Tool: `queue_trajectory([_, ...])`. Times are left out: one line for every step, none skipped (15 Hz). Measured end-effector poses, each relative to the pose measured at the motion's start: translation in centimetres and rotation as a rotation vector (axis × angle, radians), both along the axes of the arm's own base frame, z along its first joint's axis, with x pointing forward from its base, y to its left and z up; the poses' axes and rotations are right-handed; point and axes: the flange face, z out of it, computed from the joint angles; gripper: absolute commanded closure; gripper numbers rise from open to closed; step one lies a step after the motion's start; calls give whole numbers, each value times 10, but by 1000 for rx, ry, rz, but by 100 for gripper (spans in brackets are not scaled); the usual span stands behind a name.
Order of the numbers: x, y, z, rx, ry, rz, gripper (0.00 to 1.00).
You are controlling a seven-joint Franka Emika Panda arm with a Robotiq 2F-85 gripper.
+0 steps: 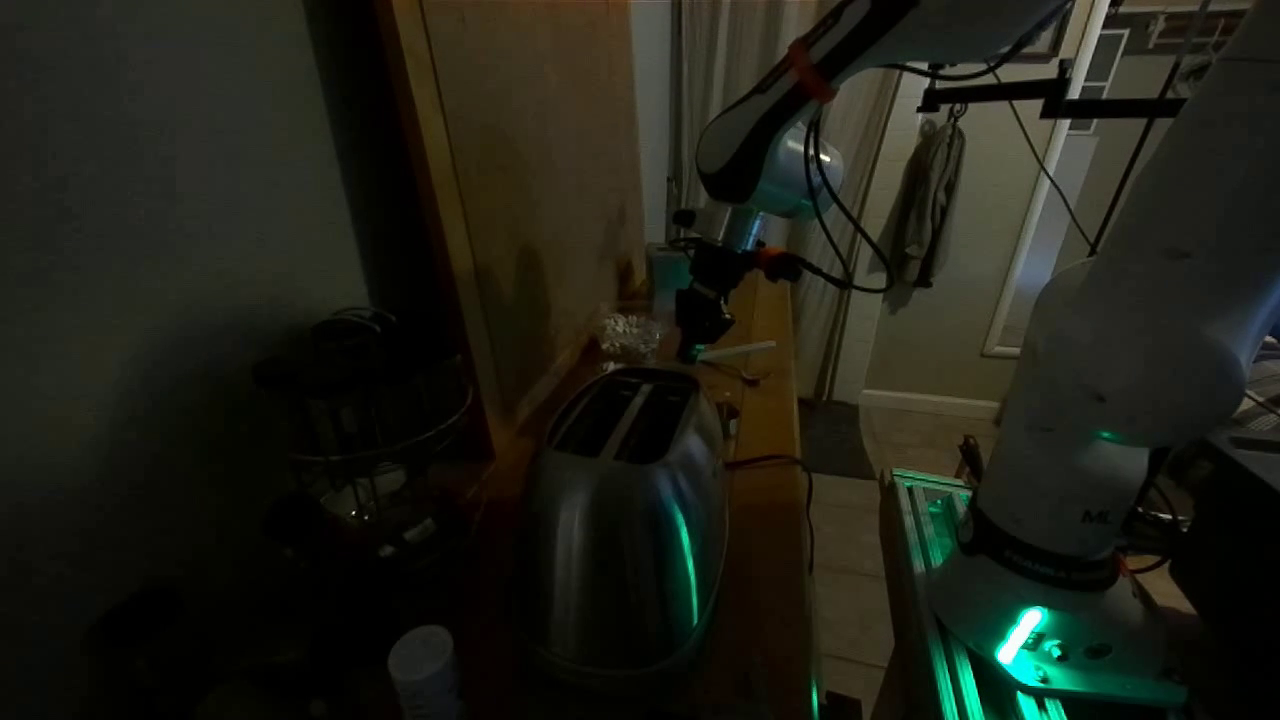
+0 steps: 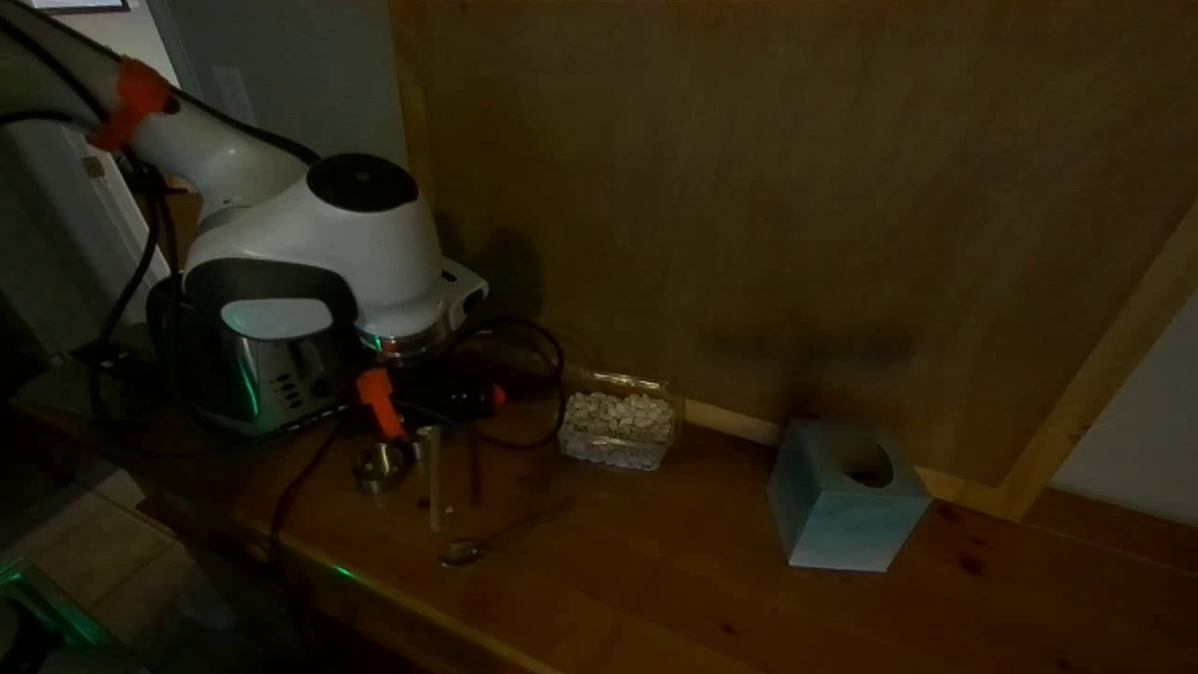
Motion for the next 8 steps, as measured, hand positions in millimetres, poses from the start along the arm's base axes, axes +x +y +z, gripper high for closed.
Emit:
queue_trajectory([0,0,0,1,0,-1,96])
queue_trajectory([0,0,0,-3,-3,-1,96])
queue_trajectory([2,0,1,-13,-10,2,96])
queue_trajectory([3,2,1,-30,-20,13,96])
queue_trajectory([4,4,0,-51,-29,31,96])
queue_trajectory([5,8,-2,-73,-35,49,96])
queue_trajectory([6,12,-3,-94,-40,67,96])
queue_trajectory([6,16,-6,-114,-43,85,96])
